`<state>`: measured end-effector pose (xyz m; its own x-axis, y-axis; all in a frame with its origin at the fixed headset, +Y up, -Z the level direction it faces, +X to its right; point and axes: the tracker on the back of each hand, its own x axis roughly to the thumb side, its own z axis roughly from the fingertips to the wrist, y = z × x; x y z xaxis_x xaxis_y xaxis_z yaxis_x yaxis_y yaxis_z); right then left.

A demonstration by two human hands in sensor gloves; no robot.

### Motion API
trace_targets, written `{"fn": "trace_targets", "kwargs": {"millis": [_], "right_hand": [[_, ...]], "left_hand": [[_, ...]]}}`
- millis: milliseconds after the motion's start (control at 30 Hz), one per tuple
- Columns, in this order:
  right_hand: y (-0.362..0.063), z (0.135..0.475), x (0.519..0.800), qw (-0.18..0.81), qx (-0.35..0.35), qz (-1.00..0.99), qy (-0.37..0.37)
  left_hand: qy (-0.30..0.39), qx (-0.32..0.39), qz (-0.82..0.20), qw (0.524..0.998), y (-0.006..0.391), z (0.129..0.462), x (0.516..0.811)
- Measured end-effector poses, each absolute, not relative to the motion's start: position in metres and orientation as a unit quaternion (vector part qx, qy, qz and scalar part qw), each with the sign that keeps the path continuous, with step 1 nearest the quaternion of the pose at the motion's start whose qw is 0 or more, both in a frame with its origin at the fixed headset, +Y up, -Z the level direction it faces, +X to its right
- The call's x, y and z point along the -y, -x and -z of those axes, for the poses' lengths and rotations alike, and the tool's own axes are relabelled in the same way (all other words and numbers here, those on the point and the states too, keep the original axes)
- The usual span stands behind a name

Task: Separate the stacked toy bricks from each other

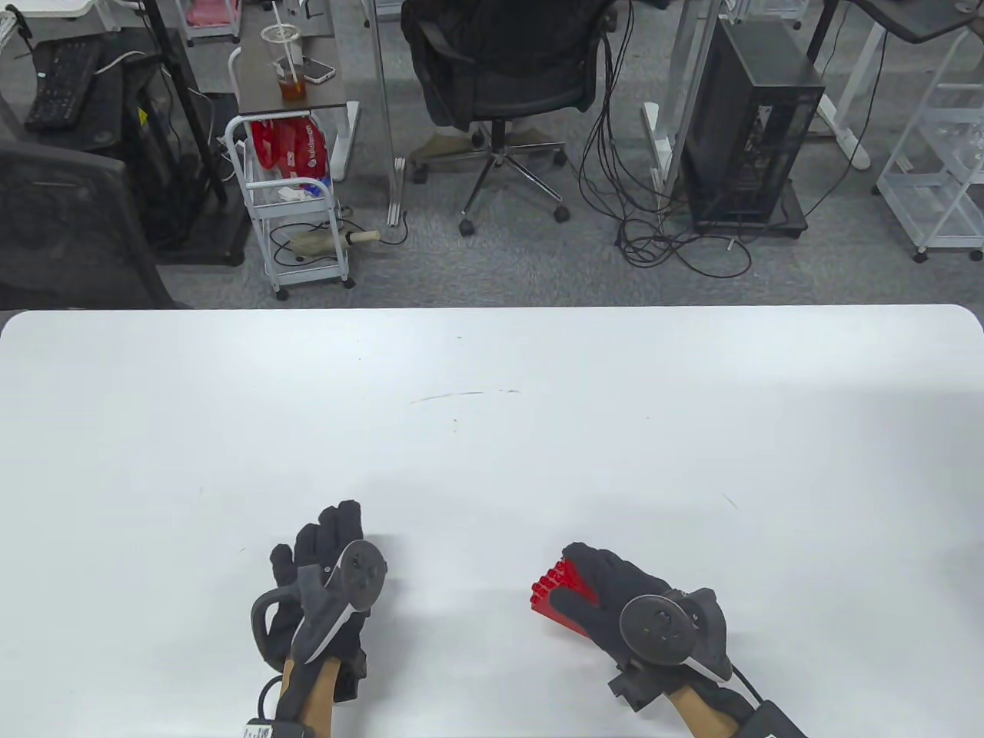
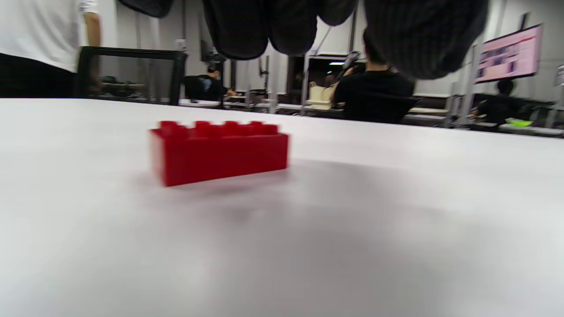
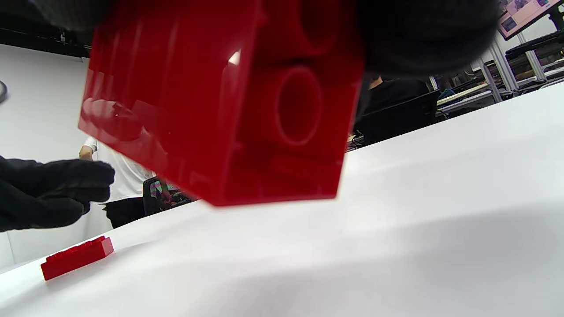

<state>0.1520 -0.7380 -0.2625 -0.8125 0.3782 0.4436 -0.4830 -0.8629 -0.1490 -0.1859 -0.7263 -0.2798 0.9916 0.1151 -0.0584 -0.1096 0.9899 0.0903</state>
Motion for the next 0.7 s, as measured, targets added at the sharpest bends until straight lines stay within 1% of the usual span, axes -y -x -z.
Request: {"fn": "trace_targets", "kwargs": {"millis": [167, 233, 433, 700], "right_hand": [[-0.152, 0.263, 0.738, 0.231, 0.128, -0.942, -0.209], [-0.152, 0.263, 0.738, 0.232, 0.126, -0.941, -0.211], [-0.151, 0.262, 0.738, 0.23, 0.121, -0.941, -0.216], [-0.149, 0.26, 0.736, 0.228, 0.125, -0.94, -0.222]], "left_hand": [[-0.041, 0.098, -0.146, 0.983, 0.161, 0.271, 0.722], [-0.037, 0.124, -0.159, 0.979, 0.153, 0.269, 0.72], [-0.015, 0.191, -0.191, 0.963, 0.13, 0.261, 0.718], [0.02, 0.238, -0.217, 0.946, 0.106, 0.254, 0.714]]}}
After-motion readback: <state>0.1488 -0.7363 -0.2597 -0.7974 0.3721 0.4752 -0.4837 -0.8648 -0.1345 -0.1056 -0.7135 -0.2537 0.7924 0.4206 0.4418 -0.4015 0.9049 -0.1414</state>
